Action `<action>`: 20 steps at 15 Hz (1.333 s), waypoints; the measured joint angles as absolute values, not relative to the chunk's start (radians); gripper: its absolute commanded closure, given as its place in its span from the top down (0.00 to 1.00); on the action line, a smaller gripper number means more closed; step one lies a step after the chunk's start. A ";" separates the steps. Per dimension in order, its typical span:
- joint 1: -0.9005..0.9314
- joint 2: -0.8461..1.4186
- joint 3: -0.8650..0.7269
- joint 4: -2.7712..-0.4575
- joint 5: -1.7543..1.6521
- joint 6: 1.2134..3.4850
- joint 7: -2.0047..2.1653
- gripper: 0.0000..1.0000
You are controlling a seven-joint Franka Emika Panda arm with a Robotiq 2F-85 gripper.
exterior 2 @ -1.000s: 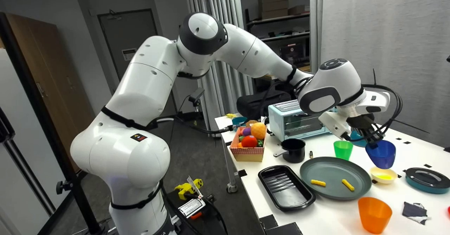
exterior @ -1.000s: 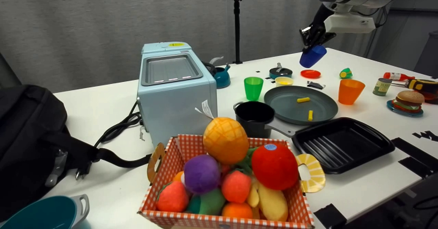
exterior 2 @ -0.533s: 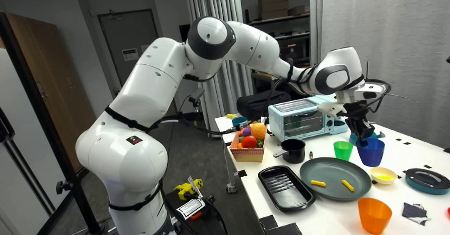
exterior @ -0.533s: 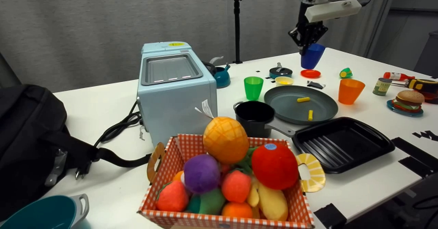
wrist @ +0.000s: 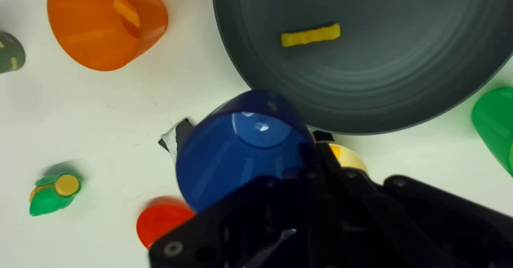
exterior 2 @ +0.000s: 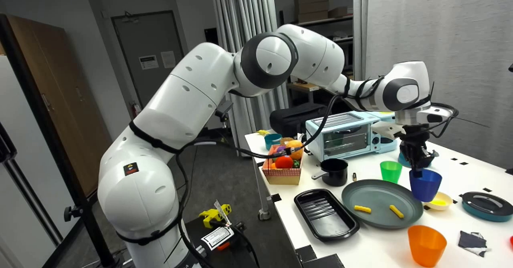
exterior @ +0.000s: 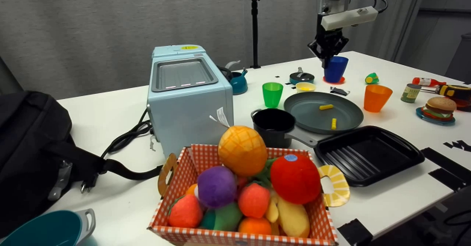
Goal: Pick up the blue cup from the table, pour its contents in the plate and put the cup back on the table.
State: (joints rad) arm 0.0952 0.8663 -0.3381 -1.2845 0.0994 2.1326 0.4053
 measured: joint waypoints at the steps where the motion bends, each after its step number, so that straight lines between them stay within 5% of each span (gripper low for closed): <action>1: 0.075 0.883 -0.321 -1.267 0.088 2.124 0.413 0.01; 16: -0.010 1.048 -0.272 -1.102 0.044 2.092 0.456 0.01; 17: -0.010 1.053 -0.272 -1.098 0.042 2.084 0.458 0.29; 20: -0.010 1.063 -0.271 -1.090 0.042 2.056 0.463 0.44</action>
